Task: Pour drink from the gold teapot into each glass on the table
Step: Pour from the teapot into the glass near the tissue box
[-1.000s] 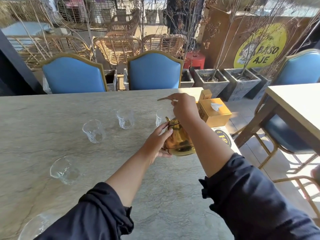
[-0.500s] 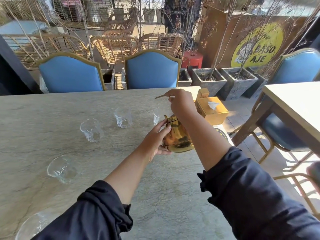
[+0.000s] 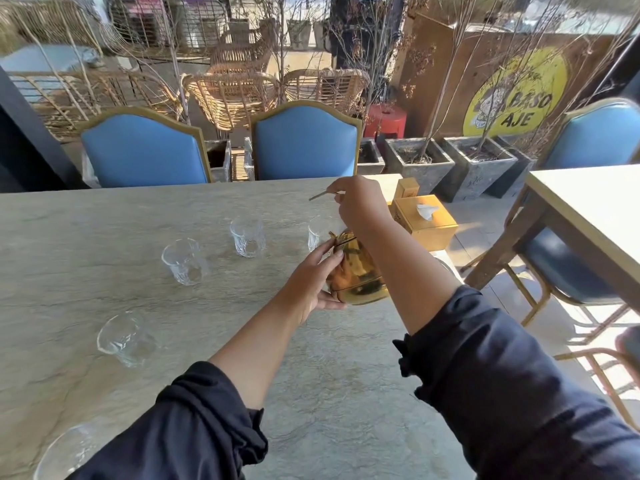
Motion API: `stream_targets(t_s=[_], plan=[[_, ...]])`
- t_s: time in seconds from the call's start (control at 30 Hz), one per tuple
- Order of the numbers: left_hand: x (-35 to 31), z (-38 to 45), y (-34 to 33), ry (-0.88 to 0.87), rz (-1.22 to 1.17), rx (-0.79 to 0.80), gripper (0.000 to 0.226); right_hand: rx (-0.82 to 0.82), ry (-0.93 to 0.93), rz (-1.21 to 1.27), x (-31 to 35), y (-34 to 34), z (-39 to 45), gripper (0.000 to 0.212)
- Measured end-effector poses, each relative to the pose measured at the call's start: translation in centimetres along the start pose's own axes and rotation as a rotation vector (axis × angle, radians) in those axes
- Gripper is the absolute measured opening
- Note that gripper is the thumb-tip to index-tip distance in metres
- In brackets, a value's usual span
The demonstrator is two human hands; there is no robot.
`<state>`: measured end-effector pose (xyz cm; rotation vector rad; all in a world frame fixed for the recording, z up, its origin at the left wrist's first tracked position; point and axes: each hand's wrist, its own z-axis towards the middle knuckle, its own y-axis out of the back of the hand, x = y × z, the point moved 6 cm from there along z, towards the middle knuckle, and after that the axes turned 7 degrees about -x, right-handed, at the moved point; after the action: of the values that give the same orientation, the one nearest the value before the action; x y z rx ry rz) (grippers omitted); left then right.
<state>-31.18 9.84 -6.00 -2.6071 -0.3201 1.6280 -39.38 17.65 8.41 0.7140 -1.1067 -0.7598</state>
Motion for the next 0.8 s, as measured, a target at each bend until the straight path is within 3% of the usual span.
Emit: stream_targets(t_s=[0.33,0.63,0.8], plan=[[-0.3,0.0,0.4,-0.009,0.038,0.021,0.048,-0.025,-0.023,0.058,-0.2,0.2,-0.3,0.033],[0.3,-0.4,1.2,-0.070,0.168,0.014,0.053,-0.092,-0.241,0.333,-2.8,0.1,-3.7,0.049],[0.5,-0.8,1.8,-0.107,0.237,0.014,0.054,-0.153,-0.284,0.387,-3.4,-0.1,-5.6,0.048]])
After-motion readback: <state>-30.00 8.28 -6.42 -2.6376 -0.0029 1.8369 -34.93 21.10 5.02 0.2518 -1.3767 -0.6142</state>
